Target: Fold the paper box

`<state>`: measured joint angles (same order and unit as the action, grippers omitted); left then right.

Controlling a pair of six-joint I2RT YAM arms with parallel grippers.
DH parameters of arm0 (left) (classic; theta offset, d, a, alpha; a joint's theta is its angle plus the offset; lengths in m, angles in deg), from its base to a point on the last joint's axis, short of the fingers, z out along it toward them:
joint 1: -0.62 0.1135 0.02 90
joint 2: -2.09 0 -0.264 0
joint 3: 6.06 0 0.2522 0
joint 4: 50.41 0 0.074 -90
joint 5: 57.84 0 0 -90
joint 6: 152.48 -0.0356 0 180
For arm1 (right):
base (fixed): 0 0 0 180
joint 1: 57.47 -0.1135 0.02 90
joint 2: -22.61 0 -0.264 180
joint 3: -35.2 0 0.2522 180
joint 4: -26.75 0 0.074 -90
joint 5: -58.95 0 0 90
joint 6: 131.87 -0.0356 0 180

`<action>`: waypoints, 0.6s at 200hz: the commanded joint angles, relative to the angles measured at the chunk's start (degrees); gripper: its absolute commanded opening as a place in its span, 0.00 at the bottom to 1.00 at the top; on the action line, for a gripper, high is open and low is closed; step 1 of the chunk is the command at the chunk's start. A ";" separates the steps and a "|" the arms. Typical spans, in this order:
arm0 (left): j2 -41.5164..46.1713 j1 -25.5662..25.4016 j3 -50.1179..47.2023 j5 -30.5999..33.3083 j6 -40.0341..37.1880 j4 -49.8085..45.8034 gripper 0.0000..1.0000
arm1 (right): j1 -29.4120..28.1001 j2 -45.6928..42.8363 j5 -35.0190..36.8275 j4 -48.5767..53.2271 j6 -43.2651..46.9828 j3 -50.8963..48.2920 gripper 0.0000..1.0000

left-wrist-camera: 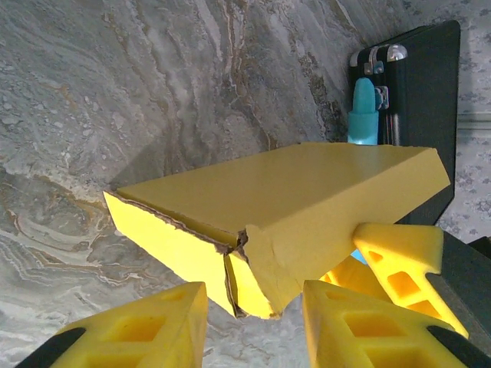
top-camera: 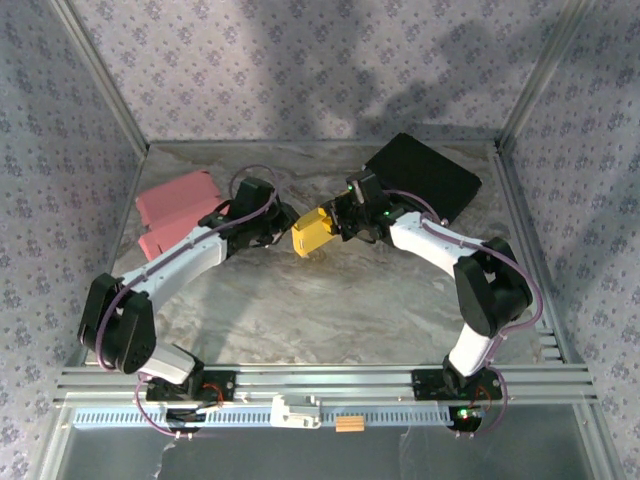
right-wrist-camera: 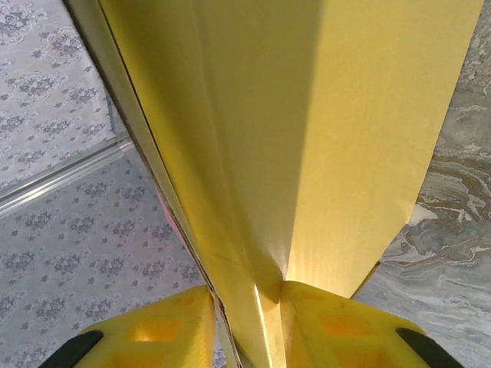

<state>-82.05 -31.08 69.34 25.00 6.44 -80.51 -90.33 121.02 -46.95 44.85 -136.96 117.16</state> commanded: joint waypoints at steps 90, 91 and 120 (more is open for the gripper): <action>-1.05 0.68 -3.45 -2.33 2.69 6.32 0.31 | 1.00 2.86 0.17 6.21 -0.40 1.54 0.28; -1.04 0.63 -3.46 -2.33 2.70 6.32 0.31 | 0.98 2.85 0.17 6.16 -0.43 1.51 0.28; -0.45 0.59 -4.73 -1.99 2.68 6.23 0.28 | 1.04 2.89 0.25 6.15 -0.50 1.45 0.28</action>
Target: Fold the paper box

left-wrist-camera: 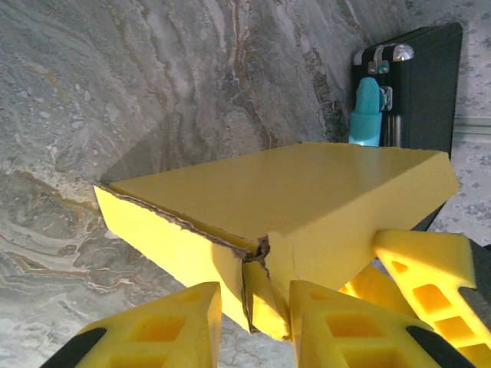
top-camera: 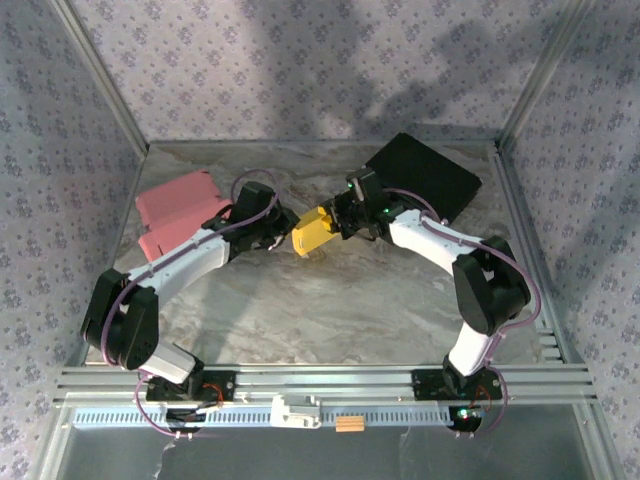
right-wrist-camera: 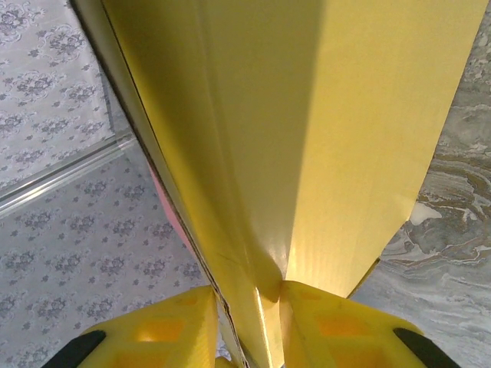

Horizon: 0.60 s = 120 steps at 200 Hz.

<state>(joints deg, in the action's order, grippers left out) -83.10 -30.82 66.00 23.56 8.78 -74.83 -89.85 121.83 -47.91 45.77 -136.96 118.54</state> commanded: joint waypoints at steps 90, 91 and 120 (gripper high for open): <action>0.27 0.27 -5.00 -0.44 -0.87 0.68 0.11 | 0.58 1.50 1.31 5.76 -0.54 -0.59 0.28; 0.28 0.25 -5.11 -0.40 -0.87 0.66 0.11 | 0.61 1.50 1.35 5.75 -0.54 -0.59 0.28; 0.15 0.24 -6.20 -0.59 -1.08 0.21 0.10 | 0.73 1.57 1.25 5.82 -0.22 -0.42 0.28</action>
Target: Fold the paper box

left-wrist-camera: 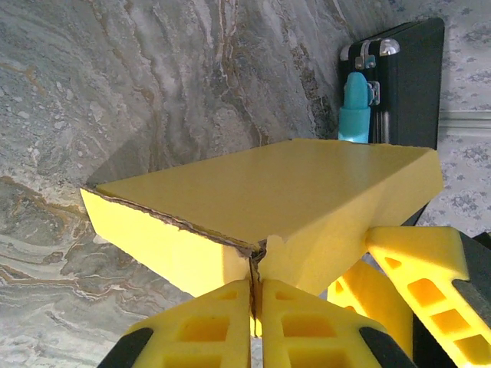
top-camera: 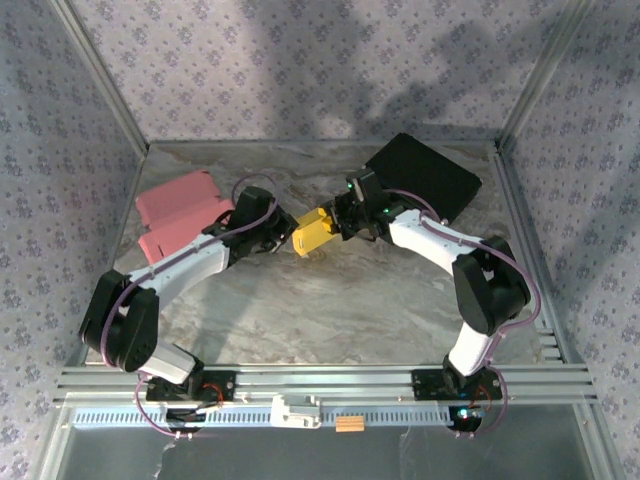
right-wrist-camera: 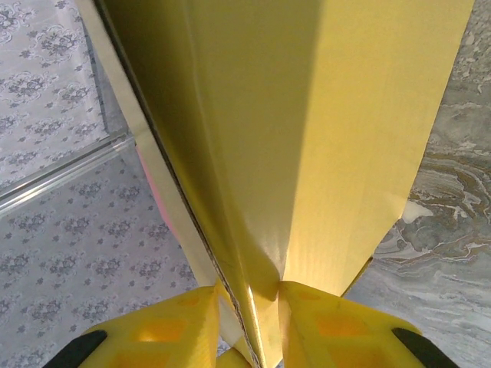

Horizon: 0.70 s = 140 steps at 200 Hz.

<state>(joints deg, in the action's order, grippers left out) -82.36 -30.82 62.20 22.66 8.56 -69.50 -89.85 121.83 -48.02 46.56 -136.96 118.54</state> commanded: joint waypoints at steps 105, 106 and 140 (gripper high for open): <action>-0.98 -0.02 -0.02 0.75 -2.69 -7.18 0.11 | 8.12 -3.52 0.51 15.79 16.93 8.48 0.60; -0.94 -0.02 -0.01 0.77 -2.68 -7.17 0.11 | 8.34 -3.64 0.44 15.82 17.08 8.43 0.60; -1.25 -0.31 0.38 0.59 -3.13 -7.25 0.10 | 14.84 -6.98 -2.54 18.70 21.74 5.67 0.60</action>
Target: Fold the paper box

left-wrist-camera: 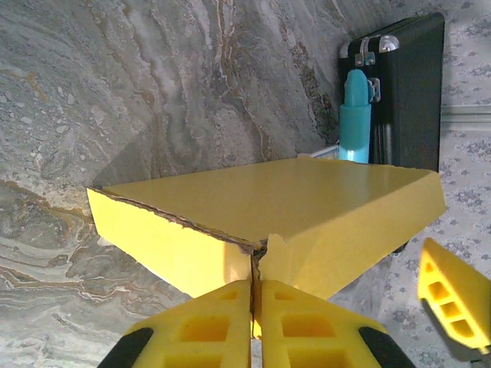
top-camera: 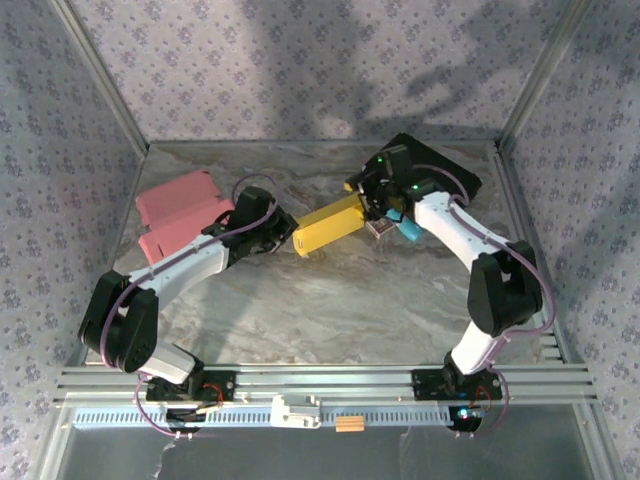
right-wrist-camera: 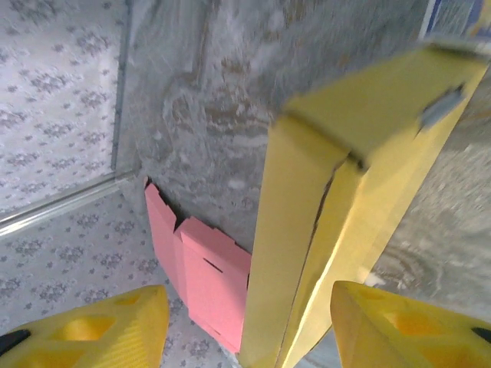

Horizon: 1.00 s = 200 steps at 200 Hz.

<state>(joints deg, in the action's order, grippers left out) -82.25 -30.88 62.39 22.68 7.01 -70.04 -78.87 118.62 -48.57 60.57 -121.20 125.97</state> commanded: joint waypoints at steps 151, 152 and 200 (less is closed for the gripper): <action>-1.81 -0.53 1.67 1.13 -2.41 -7.75 0.10 | 7.19 3.14 -10.46 2.93 11.29 -3.92 0.48; -1.81 -0.51 1.70 1.17 -2.38 -7.75 0.10 | 7.18 3.18 -10.40 3.04 11.30 -3.86 0.48; -1.86 -0.53 1.86 1.20 -2.62 -7.88 0.10 | 6.83 3.11 -8.98 5.45 12.40 -2.91 0.44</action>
<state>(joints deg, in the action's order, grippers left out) -82.49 -30.99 63.79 22.71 5.90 -72.36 -71.40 121.18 -57.88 63.19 -110.32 122.72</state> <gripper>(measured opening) 0.099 0.452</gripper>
